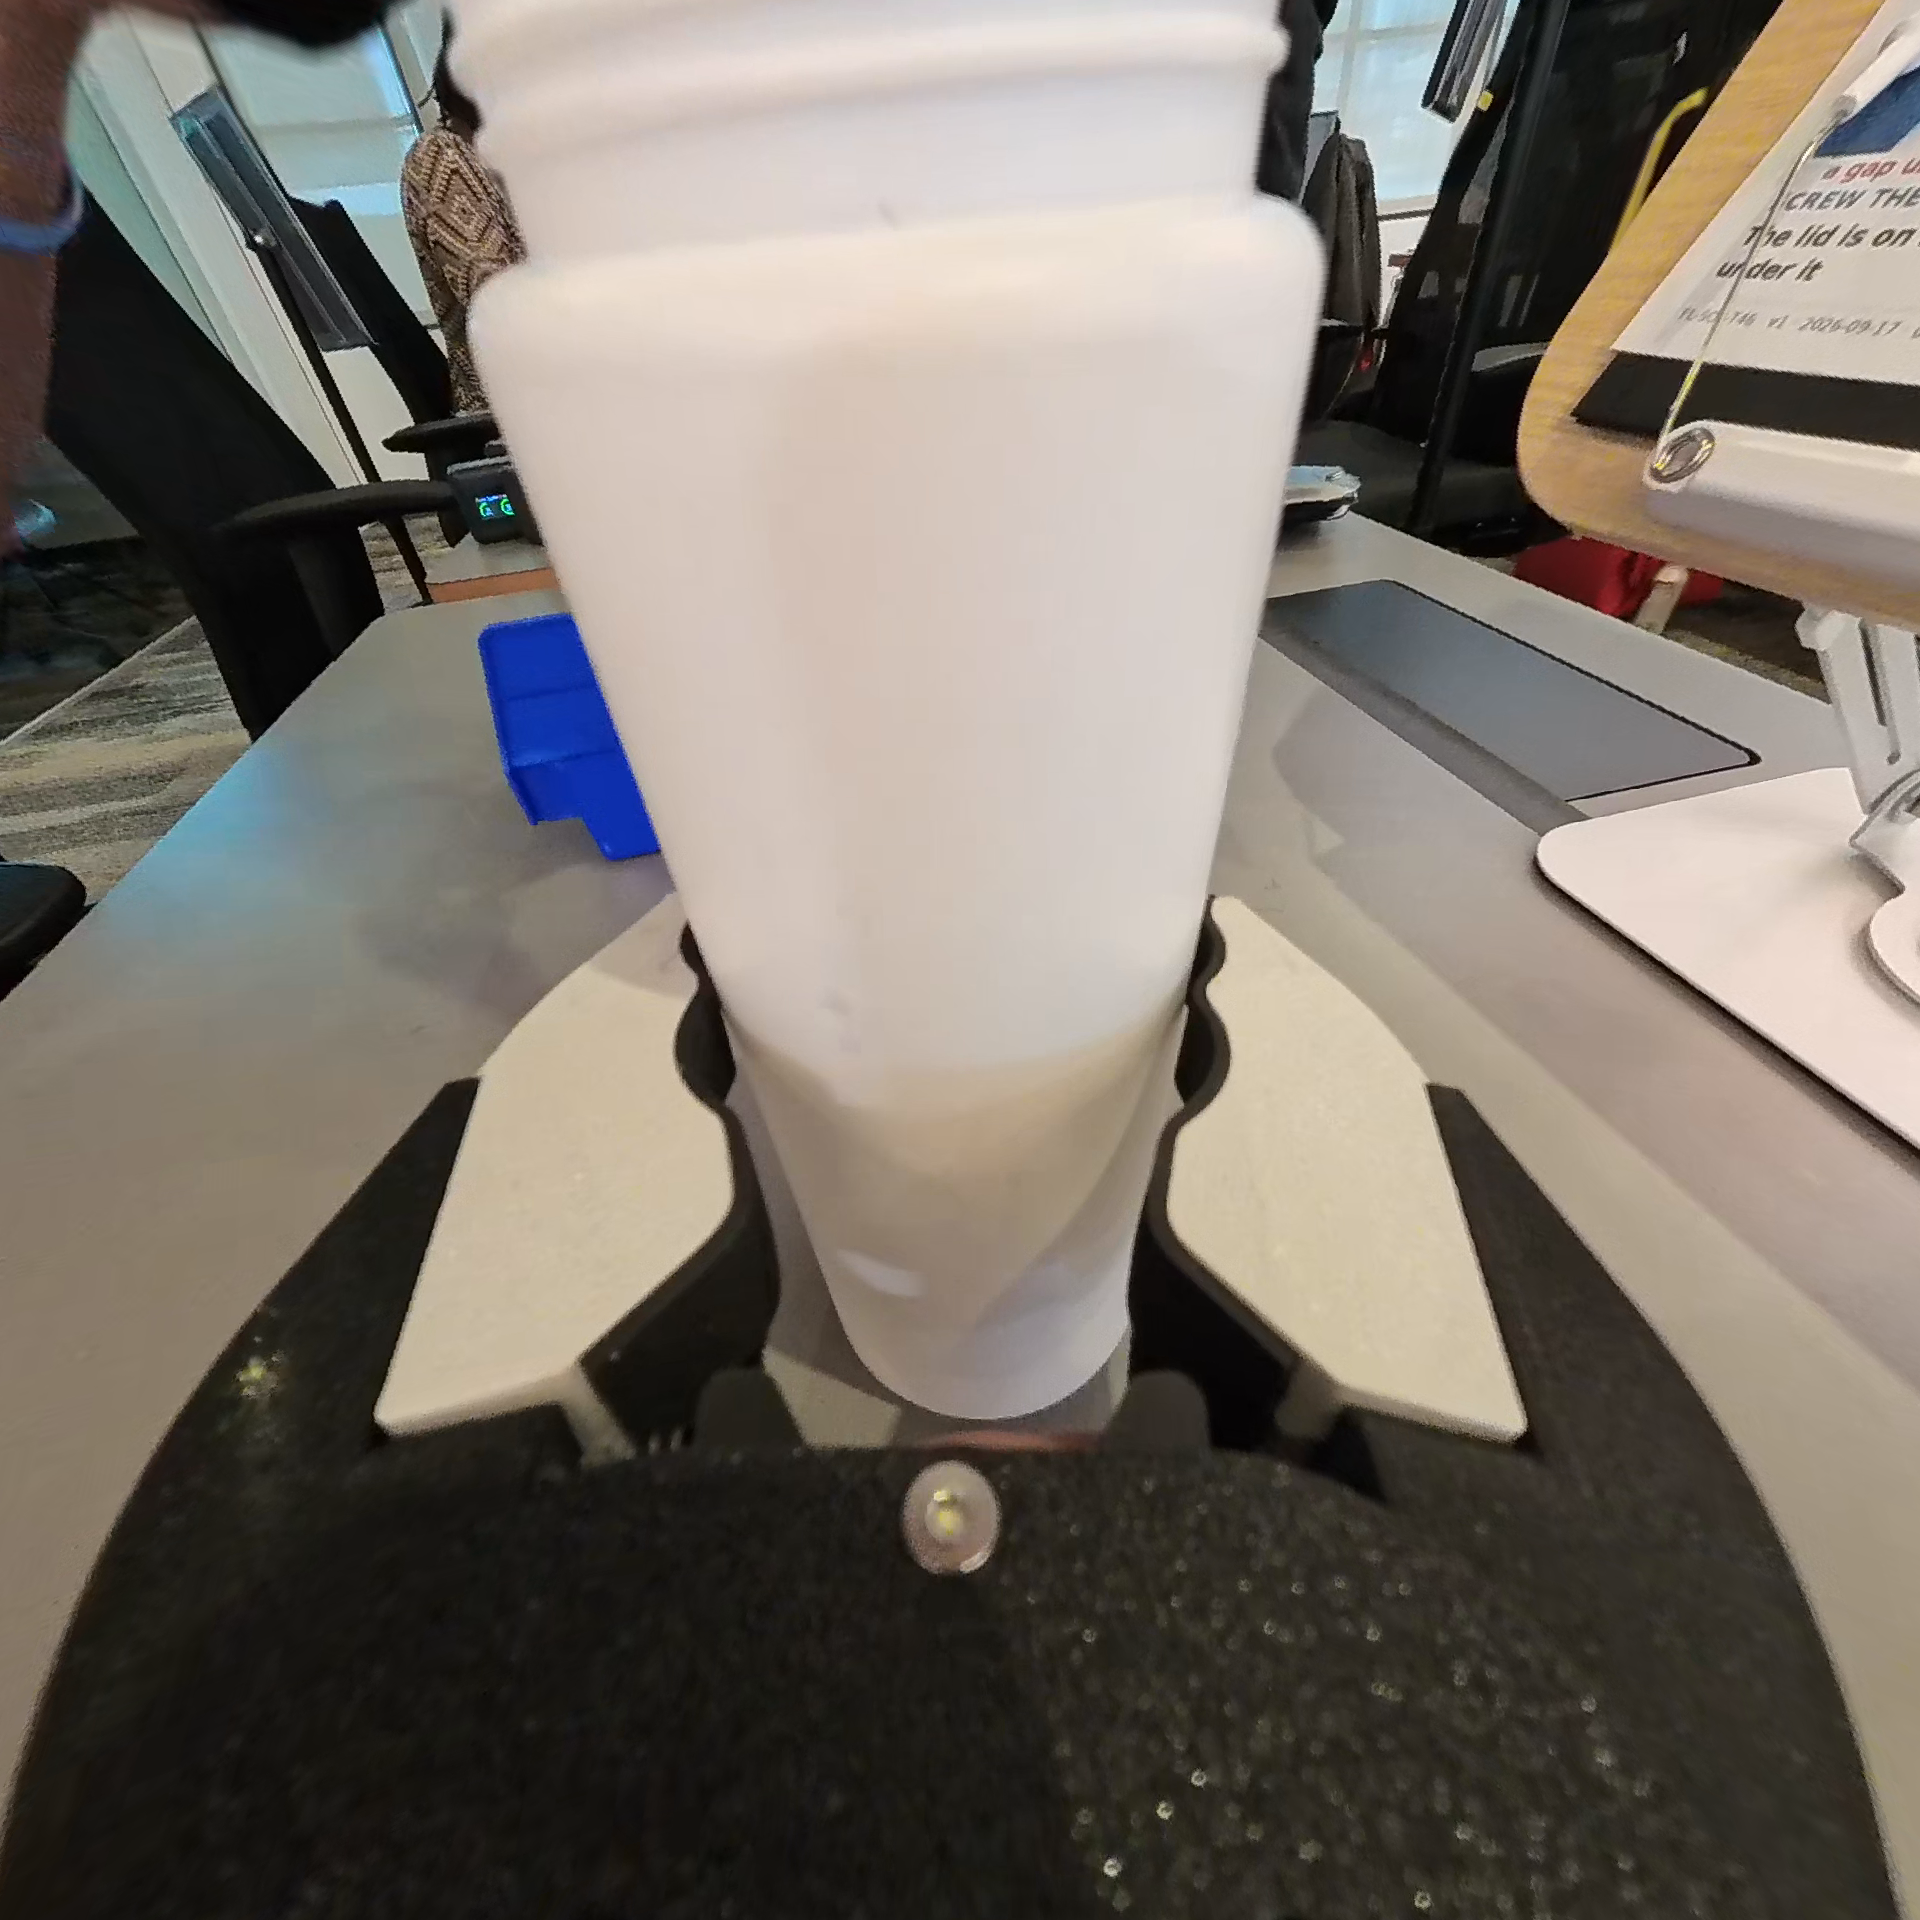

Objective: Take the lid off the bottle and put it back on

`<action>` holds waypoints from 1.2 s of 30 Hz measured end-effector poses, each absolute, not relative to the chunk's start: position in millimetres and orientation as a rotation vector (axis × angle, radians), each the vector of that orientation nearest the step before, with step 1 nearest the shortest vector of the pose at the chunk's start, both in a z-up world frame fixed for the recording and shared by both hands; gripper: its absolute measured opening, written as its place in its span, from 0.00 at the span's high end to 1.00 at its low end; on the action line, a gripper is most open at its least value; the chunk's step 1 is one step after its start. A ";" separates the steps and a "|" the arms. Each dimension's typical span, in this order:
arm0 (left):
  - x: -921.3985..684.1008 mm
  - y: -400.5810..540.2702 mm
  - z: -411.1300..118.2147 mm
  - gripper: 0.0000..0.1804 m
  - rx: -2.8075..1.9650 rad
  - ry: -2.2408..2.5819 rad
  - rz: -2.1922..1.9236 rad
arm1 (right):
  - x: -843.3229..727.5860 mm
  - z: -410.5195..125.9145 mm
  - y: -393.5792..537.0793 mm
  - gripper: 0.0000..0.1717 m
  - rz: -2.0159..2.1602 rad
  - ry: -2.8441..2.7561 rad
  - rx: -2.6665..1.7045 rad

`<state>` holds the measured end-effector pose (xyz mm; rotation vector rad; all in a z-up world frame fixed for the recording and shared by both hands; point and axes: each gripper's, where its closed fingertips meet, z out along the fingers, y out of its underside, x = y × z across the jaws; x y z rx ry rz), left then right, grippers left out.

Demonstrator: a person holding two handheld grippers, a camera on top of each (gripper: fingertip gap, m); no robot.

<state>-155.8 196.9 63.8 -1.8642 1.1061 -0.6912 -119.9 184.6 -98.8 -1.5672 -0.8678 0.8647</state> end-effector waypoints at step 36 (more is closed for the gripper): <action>-163.5 150.0 8.3 0.64 -1.909 0.882 -0.984 | 251.3 -147.2 86.9 0.50 -0.013 0.564 -2.784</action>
